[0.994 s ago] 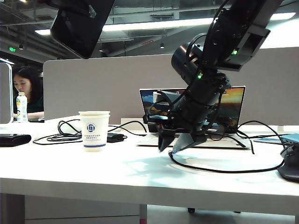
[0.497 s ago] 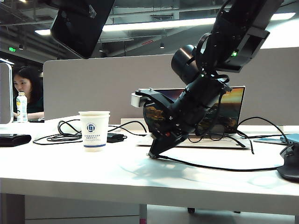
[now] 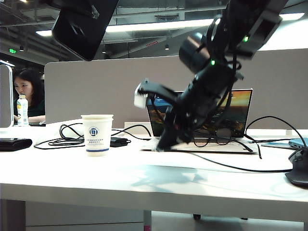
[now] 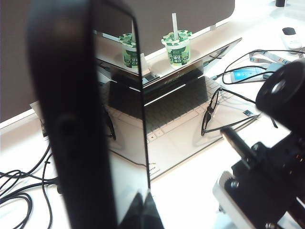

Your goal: Pick up the black phone, pick up the charger plug, insert the charger plug into the phone's charging port, and finally place the connected phone back on the desk.

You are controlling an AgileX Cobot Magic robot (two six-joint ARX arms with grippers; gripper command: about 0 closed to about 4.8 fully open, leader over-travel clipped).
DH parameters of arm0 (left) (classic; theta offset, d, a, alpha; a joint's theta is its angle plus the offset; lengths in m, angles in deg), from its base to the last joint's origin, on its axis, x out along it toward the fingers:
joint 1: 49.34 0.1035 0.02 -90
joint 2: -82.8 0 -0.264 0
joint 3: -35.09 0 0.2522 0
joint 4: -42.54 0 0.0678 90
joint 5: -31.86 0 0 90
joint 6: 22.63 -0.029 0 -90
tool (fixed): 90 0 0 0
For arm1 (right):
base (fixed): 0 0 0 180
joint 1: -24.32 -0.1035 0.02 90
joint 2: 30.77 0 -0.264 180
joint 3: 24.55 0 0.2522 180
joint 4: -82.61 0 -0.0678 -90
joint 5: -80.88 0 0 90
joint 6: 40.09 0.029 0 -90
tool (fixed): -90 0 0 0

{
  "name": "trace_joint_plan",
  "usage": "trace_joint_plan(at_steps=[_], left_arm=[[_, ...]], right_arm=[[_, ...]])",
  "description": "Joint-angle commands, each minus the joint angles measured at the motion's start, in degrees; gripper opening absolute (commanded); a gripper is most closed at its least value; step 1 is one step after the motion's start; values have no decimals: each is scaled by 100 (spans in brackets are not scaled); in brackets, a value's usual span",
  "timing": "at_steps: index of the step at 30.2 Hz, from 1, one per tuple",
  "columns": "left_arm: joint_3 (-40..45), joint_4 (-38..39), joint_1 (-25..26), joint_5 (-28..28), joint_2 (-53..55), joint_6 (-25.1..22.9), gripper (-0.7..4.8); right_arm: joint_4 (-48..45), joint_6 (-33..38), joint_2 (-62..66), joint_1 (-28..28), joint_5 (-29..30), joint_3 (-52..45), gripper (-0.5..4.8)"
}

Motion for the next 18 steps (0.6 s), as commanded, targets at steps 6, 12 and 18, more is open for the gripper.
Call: trace_joint_plan(at_steps=[6,12,18], left_arm=[[-28,-229,0,-24,-37,17,-6],[-28,-229,0,-24,-37,28,-6],[-28,-238,0,-24,-37,162,-6]], right_arm=[[-291,-658,-605,-4,-321,22,-6],[-400,-1231,-977,-4,-1036,22,-6],[-525,-1683,-1298,-4,-1572,22,-6]])
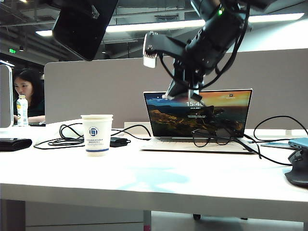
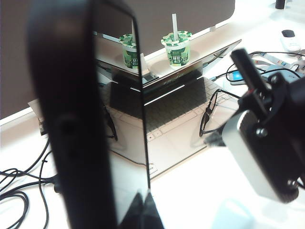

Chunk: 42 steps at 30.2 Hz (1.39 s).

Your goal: Pick up the black phone, pick up the charger plug, insert the charger plug into the phone's charging port, and finally place the connected phone back on the desk.

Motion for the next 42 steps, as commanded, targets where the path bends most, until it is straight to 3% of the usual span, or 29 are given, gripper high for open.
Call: trace_joint_plan(at_steps=[1,8,15,26,37,42], left_arm=[[-28,-238,0,-24,-37,52,-6],[-28,-328,0,-24,-37,55,-6],[-28,-326,0,-26,-37,59,-6],[-28,-341,0,-26,-37,210,-6],[-28,-334,0,-26,-37,293,-6],[-28,-334,0,-26,-37,293,-6]], right_arm=[[-116,-286,-175,-7,-348,22,-6],[-389,-577,-247,72,-365,24,-6],[-170,-549,-208,70,640,22,-6],[1152,-511,20,57,2188,22,-5],[1628,-509,684,13,2369,22,-6],[1635,-177,833,-76,2361,22,-2]])
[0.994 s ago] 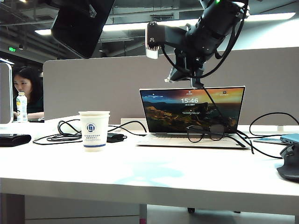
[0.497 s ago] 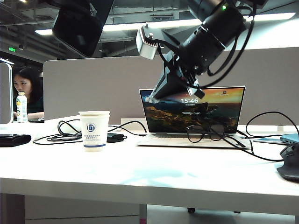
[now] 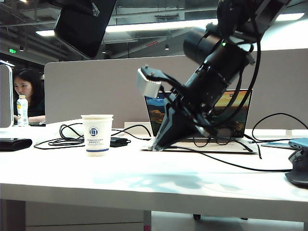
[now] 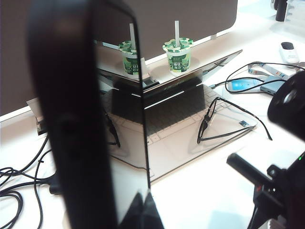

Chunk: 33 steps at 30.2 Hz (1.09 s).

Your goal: Pick up the black phone, pick up the charger plug, insert the charger plug into the phone's charging port, and finally place the connected phone back on the desk.

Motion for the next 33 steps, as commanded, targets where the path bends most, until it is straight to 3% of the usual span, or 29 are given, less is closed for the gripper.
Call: trace_joint_plan(at_steps=[1,4,10,17,20,23,26,29,32,33], left_arm=[[-28,-227,0,-26,-35,20,-6],[-28,-227,0,-26,-35,20,-6],[-28,-223,0,-26,-35,20,-6],[-28,-223,0,-26,-35,20,-6],[-28,-223,0,-26,-37,20,-6],[-28,-229,0,-26,-44,17,-6],[-28,-243,0,-24,-72,17,-6],[-28,-264,0,-24,-96,17,-6],[-28,-264,0,-26,-122,17,-6],[-28,-251,0,-24,-140,9,-6]], right_arm=[[4,243,9,-70,46,24,14],[22,243,7,-74,46,24,80],[61,350,-44,-74,42,26,160],[85,380,-212,-72,26,31,162],[39,997,-334,-72,24,33,156],[-4,2621,-422,-72,-17,94,116],[-2,5390,-433,-70,-151,234,112],[-74,8776,-431,-70,-319,313,113],[-68,10686,-428,-70,-345,308,112],[-63,10981,-428,-70,-380,308,112]])
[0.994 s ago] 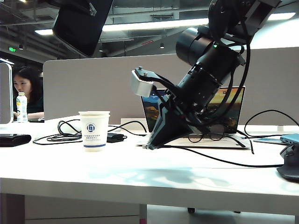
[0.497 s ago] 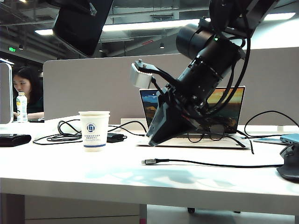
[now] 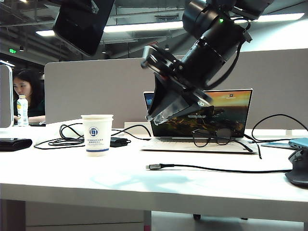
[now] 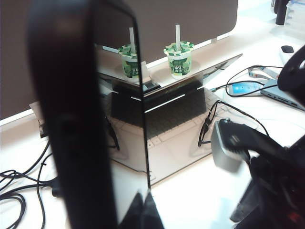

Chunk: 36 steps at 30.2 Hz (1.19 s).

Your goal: Pick up the black phone, pick up the charger plug, insert the charger plug into the phone's charging port, and finally place the connected phone back on the desk.

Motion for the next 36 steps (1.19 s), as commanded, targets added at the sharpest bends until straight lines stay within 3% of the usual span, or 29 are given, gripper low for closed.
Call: trace_joint_plan(at_steps=[1,6,9,15,23,36], left_arm=[[-28,-229,-2,-26,-85,-4,-6],[-28,-254,28,0,-243,-4,-6],[-28,-245,48,-4,-330,-2,-6],[-28,-216,48,-28,-457,-2,-6],[-28,-205,44,-46,-603,-2,-6],[-28,-201,44,-42,-636,-50,-6]], right_arm=[[-15,3329,-13,-9,-79,33,112],[129,4503,120,9,-162,33,129],[153,5381,216,11,-146,33,189],[142,6830,450,-9,-94,33,190],[133,7718,658,-9,-415,33,190],[-201,8939,804,-9,-282,129,190]])
